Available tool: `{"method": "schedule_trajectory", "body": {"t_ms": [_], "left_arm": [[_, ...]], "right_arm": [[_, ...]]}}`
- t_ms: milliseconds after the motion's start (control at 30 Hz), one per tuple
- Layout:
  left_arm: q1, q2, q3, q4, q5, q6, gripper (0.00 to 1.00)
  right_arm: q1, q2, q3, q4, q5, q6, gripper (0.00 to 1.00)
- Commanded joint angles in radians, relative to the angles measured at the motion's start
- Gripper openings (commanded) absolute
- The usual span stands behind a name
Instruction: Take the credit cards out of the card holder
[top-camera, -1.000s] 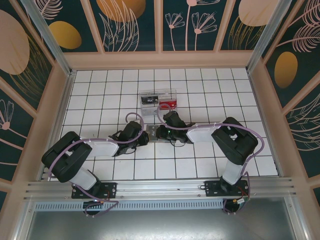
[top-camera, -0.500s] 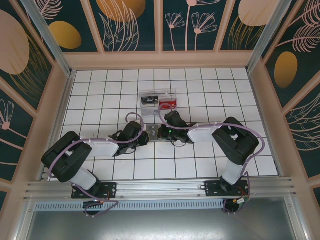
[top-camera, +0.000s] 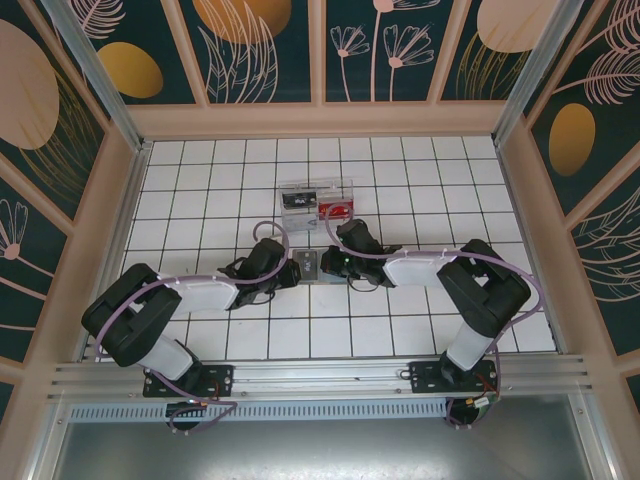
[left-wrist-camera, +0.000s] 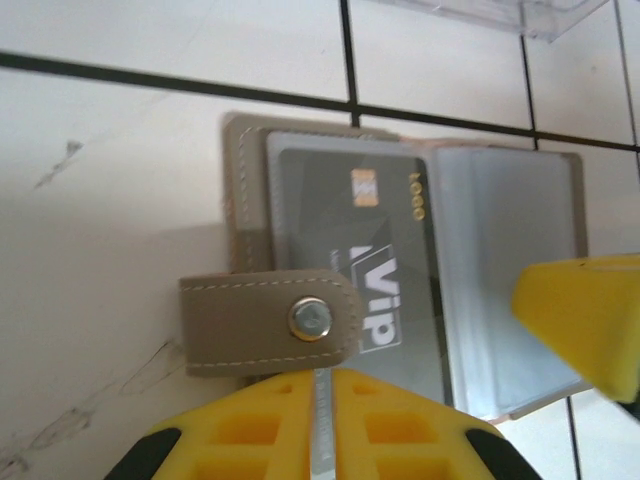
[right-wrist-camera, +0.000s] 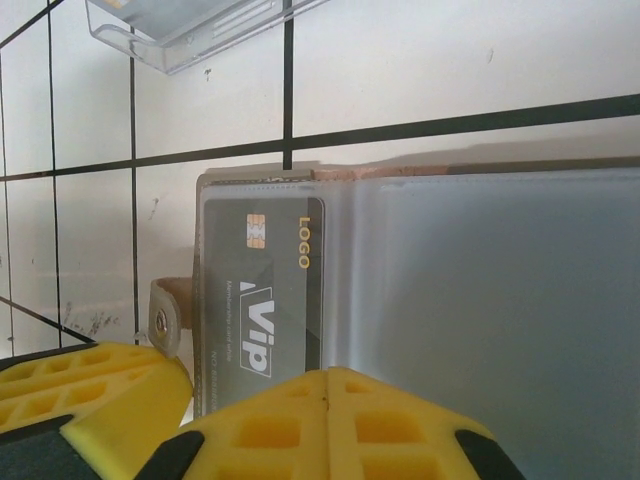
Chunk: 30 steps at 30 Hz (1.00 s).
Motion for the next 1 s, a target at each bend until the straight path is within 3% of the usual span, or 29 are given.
{"method": "schedule_trajectory", "body": {"t_ms": [0, 967], "left_arm": [[0.002, 0.011, 0.025, -0.032, -0.012, 0.022, 0.14], [0.001, 0.067, -0.002, 0.023, 0.034, -0.008, 0.13]], "right_arm": [[0.016, 0.001, -0.003, 0.017, -0.012, -0.024, 0.11], [0.033, 0.071, 0.030, 0.038, -0.068, -0.018, 0.18]]}}
